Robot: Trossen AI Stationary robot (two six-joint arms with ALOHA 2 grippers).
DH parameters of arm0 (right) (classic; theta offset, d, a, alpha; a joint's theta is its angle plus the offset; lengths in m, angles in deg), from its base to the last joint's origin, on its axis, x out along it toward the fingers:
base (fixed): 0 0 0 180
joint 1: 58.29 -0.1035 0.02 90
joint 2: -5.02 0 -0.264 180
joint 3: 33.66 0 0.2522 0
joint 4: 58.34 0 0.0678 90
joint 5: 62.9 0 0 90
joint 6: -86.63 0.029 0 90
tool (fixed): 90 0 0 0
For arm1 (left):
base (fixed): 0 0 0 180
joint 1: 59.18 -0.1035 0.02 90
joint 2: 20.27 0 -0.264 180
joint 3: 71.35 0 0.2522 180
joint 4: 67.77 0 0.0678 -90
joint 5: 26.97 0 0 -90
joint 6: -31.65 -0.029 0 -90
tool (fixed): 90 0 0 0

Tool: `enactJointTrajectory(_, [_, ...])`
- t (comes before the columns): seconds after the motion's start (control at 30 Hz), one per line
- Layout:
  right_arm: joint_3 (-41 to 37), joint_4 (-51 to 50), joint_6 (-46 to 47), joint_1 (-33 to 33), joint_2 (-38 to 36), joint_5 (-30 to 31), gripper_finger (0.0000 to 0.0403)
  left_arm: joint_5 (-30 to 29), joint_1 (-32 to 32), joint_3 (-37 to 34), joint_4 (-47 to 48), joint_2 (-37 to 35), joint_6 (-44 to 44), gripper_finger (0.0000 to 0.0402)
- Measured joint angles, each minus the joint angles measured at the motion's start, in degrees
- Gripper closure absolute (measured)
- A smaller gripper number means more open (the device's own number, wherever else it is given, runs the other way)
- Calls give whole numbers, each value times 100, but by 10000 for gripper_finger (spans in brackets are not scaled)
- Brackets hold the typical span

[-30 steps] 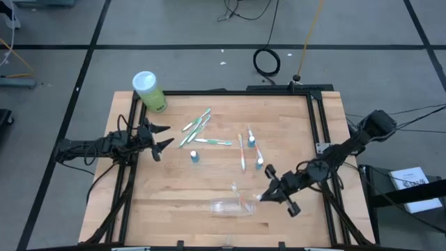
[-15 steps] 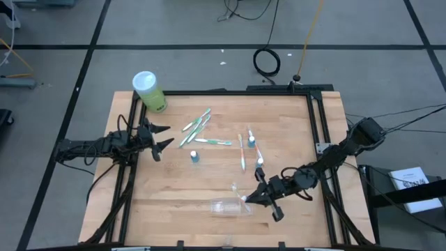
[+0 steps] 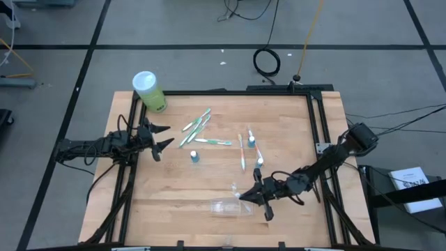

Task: Pick & Place toothbrushing station
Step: Put the orange toothbrush into the transparent organizer

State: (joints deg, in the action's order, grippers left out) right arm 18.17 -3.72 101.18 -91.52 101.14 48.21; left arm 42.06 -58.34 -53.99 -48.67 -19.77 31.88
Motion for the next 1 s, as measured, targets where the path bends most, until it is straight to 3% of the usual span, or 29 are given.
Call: enactJointTrajectory(1.0, [0,-1283,232,-154,59,332,403,0,0,0,0,0,0,133])
